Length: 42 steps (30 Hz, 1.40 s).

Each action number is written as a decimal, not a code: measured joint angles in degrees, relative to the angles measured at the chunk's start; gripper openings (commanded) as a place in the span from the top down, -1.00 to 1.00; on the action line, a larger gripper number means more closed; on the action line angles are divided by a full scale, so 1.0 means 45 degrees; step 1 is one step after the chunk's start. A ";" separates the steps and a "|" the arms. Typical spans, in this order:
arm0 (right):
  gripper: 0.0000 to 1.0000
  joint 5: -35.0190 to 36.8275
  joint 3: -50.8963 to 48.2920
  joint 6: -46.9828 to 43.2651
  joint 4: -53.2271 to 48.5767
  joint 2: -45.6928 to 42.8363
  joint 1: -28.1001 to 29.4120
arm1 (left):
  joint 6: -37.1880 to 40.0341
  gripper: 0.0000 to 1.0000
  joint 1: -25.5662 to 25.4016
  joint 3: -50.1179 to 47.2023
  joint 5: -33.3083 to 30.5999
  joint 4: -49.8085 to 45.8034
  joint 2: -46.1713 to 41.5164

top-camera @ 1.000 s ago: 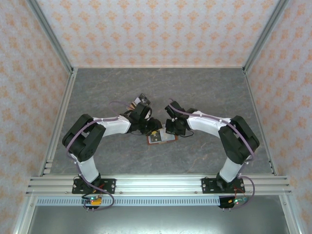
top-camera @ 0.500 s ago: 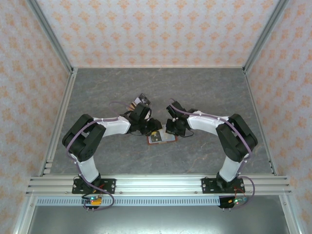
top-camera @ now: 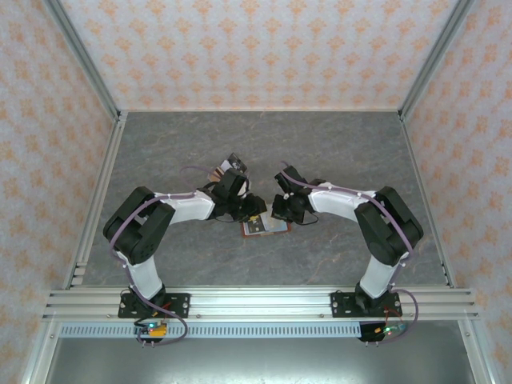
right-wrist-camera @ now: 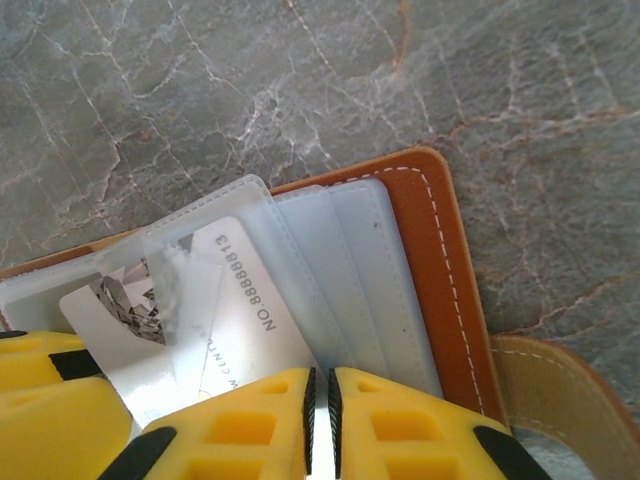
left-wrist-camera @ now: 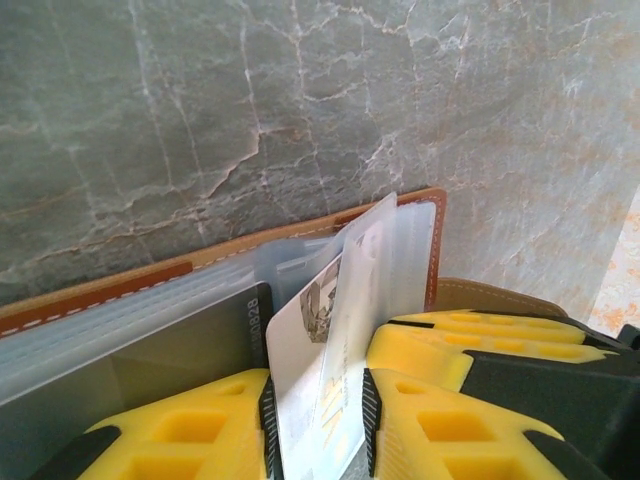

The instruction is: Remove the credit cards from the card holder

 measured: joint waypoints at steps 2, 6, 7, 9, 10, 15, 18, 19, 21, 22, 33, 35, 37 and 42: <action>0.70 -0.0034 -0.0019 0.0000 0.0034 0.0000 0.0000 | 0.0000 0.45 0.0010 -0.0068 0.0019 0.0117 0.0000; 0.70 -0.0044 -0.0058 0.0000 0.0117 0.0000 0.0000 | 0.0015 0.58 0.0024 -0.0175 0.0044 0.0155 0.0000; 0.70 -0.0049 -0.0063 0.0000 0.0126 0.0000 0.0000 | 0.0024 0.62 0.0024 -0.0180 0.0044 0.0146 0.0000; 0.70 -0.0044 -0.0083 0.0000 0.0160 -0.0010 0.0000 | 0.0102 0.70 0.0024 -0.0199 0.0039 0.0141 0.0000; 0.70 -0.0044 -0.0083 0.0000 0.0160 -0.0015 0.0000 | 0.0121 0.73 0.0029 -0.0199 0.0039 0.0131 0.0000; 0.70 -0.0015 -0.0107 0.0005 0.0175 -0.0019 0.0000 | 0.0457 1.00 0.0117 -0.0209 0.0034 0.0034 -0.0015; 0.70 0.0039 -0.0155 0.0005 0.0219 -0.0049 0.0000 | 0.0738 1.00 0.0117 -0.0199 -0.0083 -0.0243 -0.0126; 0.70 0.0058 -0.0175 0.0000 0.0238 -0.0058 0.0000 | 0.0860 1.00 0.0117 -0.0199 -0.0151 -0.0374 -0.0209; 0.70 0.0083 -0.0243 0.0010 0.0301 -0.0083 -0.0010 | 0.1146 1.00 0.0170 -0.0199 -0.0291 -0.0831 -0.0495; 0.70 0.0092 -0.0282 0.0019 0.0350 -0.0102 -0.0024 | 0.1316 1.00 0.0223 -0.0199 -0.0355 -0.1093 -0.0685; 0.38 0.0107 -0.0631 0.0024 0.0447 -0.0913 -0.0165 | 0.3196 1.00 0.1175 -0.0185 -0.1404 -0.4420 -0.3555; 0.16 0.0010 -0.0631 0.0010 0.0549 -0.1399 -0.0233 | 0.3478 1.00 0.1501 -0.0170 -0.1418 -0.4867 -0.4192; -0.04 -0.0330 -0.0617 -0.0019 0.0850 -0.1982 -0.0330 | 0.3687 1.00 0.1865 -0.0131 -0.1370 -0.5149 -0.4760; -0.35 -0.1938 -0.0146 0.0321 0.2254 -0.2220 -0.0622 | 0.3764 1.00 0.3016 0.0316 -0.0486 -0.5285 -0.5547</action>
